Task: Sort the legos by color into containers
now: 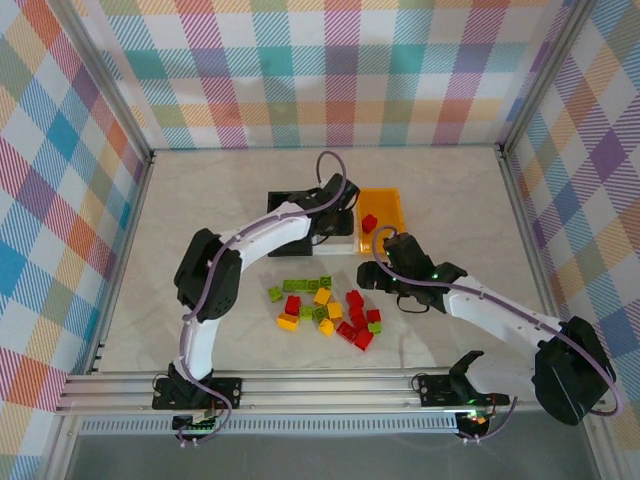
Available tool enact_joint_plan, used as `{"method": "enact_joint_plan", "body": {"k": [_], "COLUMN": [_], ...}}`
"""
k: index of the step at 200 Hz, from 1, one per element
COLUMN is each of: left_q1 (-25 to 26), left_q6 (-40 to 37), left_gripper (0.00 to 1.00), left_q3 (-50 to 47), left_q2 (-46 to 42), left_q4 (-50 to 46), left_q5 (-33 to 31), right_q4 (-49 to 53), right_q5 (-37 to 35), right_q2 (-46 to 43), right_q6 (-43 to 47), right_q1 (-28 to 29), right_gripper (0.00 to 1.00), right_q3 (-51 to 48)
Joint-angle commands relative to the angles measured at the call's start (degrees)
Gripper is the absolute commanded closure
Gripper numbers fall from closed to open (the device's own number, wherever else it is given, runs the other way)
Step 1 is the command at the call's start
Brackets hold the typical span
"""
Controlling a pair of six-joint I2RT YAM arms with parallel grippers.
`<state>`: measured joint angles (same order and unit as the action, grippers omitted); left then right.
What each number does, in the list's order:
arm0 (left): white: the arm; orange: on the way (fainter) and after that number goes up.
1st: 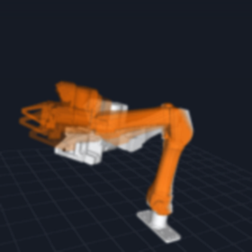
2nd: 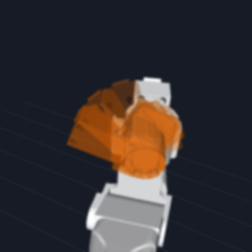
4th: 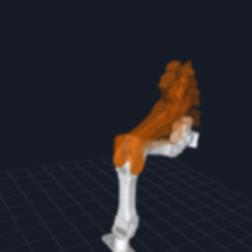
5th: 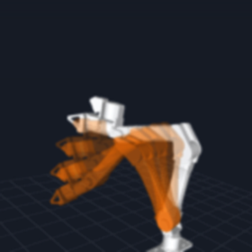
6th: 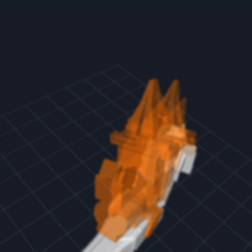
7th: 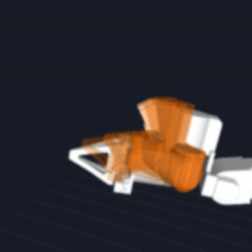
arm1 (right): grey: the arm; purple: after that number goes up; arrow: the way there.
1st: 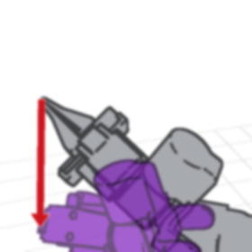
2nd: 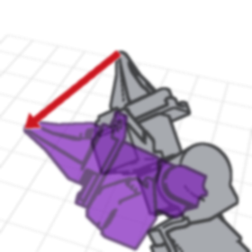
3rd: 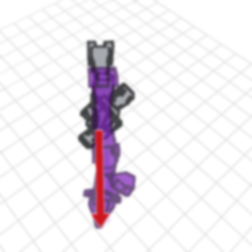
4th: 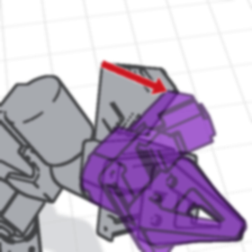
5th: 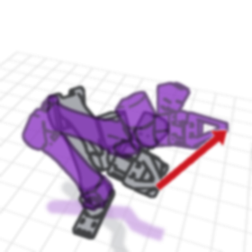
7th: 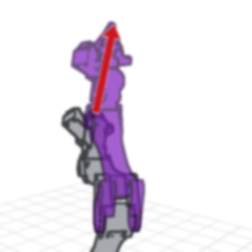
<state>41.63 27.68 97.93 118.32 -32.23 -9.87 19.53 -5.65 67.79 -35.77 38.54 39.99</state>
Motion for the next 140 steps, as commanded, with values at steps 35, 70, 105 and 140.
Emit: {"method": "enact_joint_plan", "body": {"k": [35, 70, 105, 140], "left_q1": [-0.4, 1.3, 2.5, 2.7], "left_q6": [0.5, 0.3, 3.4, 8.8], "left_gripper": [0.15, 0.00, 0.00, 0.00], "left_q3": [5.0, -5.9, -24.1, -40.3], "left_q2": [-4.6, -18.7, -34.2, -48.3], "left_q4": [-2.0, 0.8, 1.6, -0.3], "left_q5": [2.7, 2.4, 0.0, -2.4], "right_q4": [-3.4, -3.1, -2.6, -1.3], "right_q5": [9.8, 8.2, 6.0, 4.3], "right_q2": [7.5, 13.5, 17.5, 19.5], "right_q6": [4.4, 5.5, 5.8, 6.1], "right_q1": [1.2, 5.6, 6.7, 6.9], "right_gripper": [0.21, 0.22, 0.27, 0.44], "right_q3": [0.6, 2.9, 4.3, 5.5]}}
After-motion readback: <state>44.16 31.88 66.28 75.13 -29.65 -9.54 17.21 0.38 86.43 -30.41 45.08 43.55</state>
